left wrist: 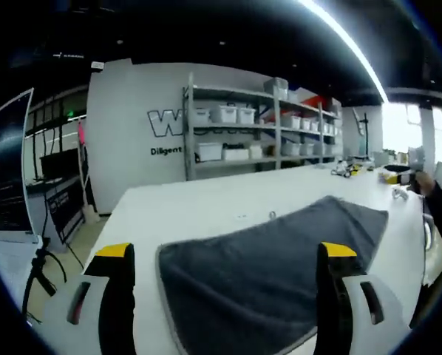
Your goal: Open the folded towel by lifting each exposed corner and separating the folded layers until the towel lies flat within the target outline without major curled edges
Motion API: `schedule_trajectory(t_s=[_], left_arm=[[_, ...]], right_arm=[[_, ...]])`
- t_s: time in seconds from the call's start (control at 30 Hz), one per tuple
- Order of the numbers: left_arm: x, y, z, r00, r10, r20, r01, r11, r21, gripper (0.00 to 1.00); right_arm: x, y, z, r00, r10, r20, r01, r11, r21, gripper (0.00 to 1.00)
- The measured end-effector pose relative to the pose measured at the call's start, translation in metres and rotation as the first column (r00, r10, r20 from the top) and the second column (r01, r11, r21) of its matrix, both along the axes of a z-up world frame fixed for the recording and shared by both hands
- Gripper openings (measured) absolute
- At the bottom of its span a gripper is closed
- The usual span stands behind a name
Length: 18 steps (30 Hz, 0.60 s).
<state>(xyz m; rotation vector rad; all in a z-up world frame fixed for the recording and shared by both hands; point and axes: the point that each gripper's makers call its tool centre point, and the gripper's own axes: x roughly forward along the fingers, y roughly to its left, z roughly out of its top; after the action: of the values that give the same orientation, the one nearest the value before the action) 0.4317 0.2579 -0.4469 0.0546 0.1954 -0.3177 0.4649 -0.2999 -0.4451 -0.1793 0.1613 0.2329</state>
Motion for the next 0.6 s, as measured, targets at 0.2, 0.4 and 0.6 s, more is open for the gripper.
schedule_trajectory(t_s=[0.2, 0.4, 0.6], left_arm=[[-0.036, -0.016, -0.004, 1.0, -0.017, -0.005, 0.017, 0.999, 0.047, 1.0], [-0.061, -0.017, 0.007, 0.998, -0.039, 0.042, 0.039, 0.999, 0.008, 1.0], [-0.081, -0.008, 0.003, 0.998, -0.032, 0.059, 0.032, 0.999, 0.004, 1.0]], right_arm=[[-0.03, 0.002, -0.005, 1.0, 0.013, -0.002, -0.013, 1.0, 0.012, 1.0], [-0.069, 0.009, -0.007, 0.999, 0.029, 0.023, -0.03, 0.999, 0.037, 1.0], [-0.103, 0.005, -0.007, 0.999, 0.019, 0.045, -0.021, 0.999, 0.049, 1.0]])
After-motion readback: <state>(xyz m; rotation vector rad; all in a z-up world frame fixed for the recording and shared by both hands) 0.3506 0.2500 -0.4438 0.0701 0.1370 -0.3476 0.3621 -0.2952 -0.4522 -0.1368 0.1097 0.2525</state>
